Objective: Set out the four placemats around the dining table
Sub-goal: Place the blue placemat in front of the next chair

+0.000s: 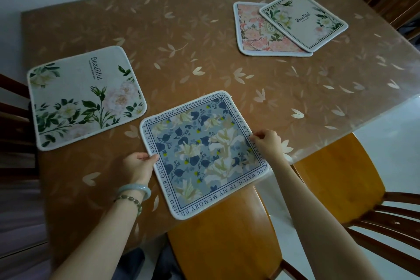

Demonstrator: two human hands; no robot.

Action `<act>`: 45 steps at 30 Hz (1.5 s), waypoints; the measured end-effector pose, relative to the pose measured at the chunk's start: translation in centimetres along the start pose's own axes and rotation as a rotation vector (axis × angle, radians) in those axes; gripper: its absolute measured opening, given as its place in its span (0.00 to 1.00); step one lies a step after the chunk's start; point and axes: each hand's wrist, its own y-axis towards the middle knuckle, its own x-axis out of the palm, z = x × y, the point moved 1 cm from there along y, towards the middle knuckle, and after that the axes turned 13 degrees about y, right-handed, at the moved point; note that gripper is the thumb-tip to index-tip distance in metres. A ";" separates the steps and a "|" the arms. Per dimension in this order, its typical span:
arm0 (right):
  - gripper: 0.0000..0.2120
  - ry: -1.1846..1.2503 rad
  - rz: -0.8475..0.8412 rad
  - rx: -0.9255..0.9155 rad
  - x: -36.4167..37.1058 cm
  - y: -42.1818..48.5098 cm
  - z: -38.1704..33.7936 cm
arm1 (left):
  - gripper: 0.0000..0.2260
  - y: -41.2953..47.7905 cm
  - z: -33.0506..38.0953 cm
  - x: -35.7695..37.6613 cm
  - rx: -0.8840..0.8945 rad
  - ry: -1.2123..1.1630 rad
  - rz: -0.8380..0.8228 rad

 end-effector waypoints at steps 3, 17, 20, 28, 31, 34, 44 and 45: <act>0.02 -0.114 0.010 -0.023 0.1 -0.1 -0.3 | 0.26 -0.5 0.4 -0.1 0.073 0.258 0.103; 0.28 -0.773 -0.449 -0.614 12.0 3.9 -8.9 | 0.31 4.2 4.1 3.3 0.799 1.101 -0.029; 0.28 -0.856 -0.461 -0.641 12.6 5.1 -8.3 | 0.31 5.0 3.6 3.8 0.777 1.127 -0.050; 0.35 -0.768 -0.464 -0.529 11.4 5.9 -8.1 | 0.32 4.8 3.8 3.4 0.772 1.090 -0.117; 0.35 -0.779 -0.402 -0.445 8.2 6.5 -6.8 | 0.34 4.3 3.0 2.7 0.782 1.065 -0.084; 0.32 -0.812 -0.396 -0.417 5.2 6.2 -4.6 | 0.34 3.5 1.3 2.2 0.825 1.091 -0.041; 0.34 -0.763 -0.329 -0.311 4.9 2.1 -2.0 | 0.31 0.3 0.5 2.5 0.821 1.164 -0.064; 0.35 -0.727 -0.335 -0.295 4.5 0.8 -1.0 | 0.31 -1.0 -0.2 2.8 0.844 1.150 -0.085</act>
